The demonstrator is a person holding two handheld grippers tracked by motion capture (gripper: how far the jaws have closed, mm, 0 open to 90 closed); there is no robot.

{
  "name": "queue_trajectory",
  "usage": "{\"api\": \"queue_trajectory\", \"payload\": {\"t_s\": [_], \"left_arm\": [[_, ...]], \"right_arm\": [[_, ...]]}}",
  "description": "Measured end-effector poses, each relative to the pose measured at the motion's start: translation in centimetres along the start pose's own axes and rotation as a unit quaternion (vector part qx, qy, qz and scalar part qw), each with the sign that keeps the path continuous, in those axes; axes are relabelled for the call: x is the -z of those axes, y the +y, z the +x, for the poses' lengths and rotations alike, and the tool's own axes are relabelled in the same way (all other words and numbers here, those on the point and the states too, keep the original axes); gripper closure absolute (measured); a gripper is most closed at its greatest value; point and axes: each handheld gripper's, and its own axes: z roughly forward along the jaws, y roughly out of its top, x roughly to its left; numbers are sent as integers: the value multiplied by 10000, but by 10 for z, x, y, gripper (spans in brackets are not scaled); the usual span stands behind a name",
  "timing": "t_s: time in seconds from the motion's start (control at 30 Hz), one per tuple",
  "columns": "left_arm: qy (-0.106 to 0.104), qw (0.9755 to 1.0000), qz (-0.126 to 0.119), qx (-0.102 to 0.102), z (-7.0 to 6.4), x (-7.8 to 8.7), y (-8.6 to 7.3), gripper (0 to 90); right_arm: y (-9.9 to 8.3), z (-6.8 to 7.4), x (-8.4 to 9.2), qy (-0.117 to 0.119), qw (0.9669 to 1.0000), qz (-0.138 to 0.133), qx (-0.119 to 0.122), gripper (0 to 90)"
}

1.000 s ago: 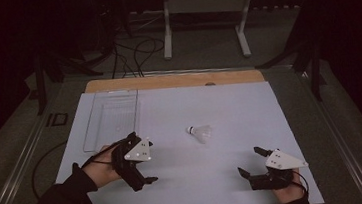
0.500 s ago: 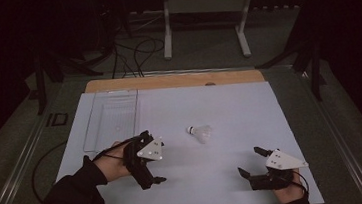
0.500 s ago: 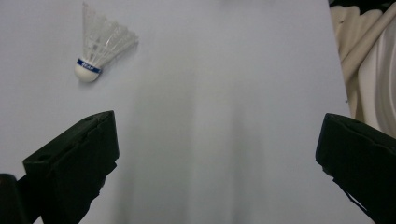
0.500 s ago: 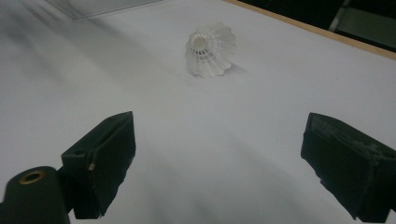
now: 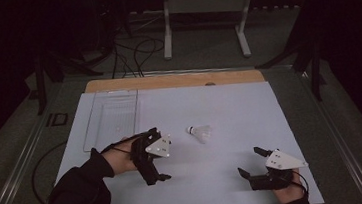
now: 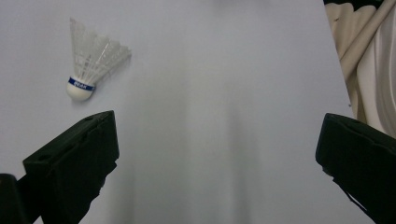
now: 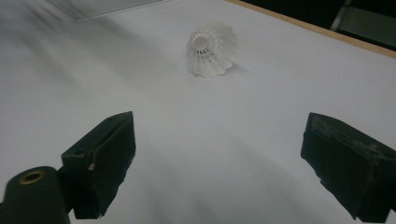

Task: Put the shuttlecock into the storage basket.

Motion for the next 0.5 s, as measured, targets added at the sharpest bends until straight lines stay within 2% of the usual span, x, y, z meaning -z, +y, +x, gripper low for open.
{"api": "queue_trajectory", "payload": {"t_s": [0.13, 0.27, 0.4, 0.5], "left_arm": [[-15, 9999, 84, -60, 5, -3, 6, 4], [-26, 10000, 68, -46, 9, -5, 10, 4], [-34, 9999, 75, -117, 13, -8, 14, 4], [-51, 9997, 193, -136, 16, -11, 16, 4]], "right_arm": [[0, 0, 0, 12, 10000, 0, 2, 101], [0, 0, 1, 19, 10000, -7, -11, 101], [0, 0, 0, 22, 10000, -5, 10, 102], [0, 0, 0, 19, 10000, 2, 33, 102]]}}
